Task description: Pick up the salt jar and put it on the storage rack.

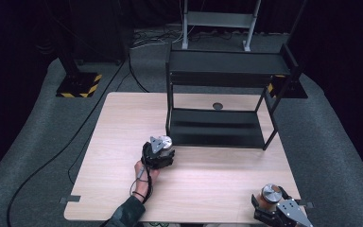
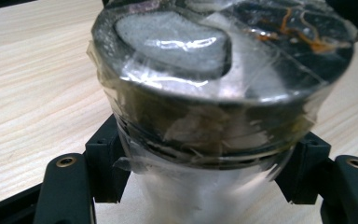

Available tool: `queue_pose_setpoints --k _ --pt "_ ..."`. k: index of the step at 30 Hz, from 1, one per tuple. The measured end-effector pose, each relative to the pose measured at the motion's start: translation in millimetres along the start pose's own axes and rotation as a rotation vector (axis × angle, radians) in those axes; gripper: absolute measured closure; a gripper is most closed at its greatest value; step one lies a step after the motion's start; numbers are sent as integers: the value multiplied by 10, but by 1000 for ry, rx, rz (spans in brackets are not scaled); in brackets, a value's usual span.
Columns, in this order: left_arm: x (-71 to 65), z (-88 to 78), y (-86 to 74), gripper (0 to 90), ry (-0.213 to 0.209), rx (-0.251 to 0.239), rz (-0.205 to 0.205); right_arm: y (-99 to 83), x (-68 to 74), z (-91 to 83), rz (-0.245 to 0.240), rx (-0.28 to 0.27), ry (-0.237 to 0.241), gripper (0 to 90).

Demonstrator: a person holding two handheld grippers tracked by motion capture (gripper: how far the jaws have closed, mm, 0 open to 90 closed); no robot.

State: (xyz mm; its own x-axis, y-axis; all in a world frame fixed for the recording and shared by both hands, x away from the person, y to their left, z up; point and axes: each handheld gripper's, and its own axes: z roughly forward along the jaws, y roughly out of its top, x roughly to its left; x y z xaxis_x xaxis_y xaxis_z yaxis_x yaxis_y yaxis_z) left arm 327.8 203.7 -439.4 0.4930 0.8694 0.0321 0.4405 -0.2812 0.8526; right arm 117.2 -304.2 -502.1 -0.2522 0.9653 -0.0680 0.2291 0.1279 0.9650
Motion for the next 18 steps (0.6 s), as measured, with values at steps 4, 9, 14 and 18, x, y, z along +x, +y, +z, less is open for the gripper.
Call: queue_pose_setpoints --k 4,9,14,18 --pt "32 -46 29 308 -10 7 11 0 -1 1 0 0 0 0" --pt "51 -116 79 308 -26 7 23 2 0 1 0 1 0 0" --pt "59 -176 157 308 -44 24 48 2 -1 1 -1 1 1 0" --pt "114 -211 212 308 -80 33 42 3 -2 2 -1 1 1 0"
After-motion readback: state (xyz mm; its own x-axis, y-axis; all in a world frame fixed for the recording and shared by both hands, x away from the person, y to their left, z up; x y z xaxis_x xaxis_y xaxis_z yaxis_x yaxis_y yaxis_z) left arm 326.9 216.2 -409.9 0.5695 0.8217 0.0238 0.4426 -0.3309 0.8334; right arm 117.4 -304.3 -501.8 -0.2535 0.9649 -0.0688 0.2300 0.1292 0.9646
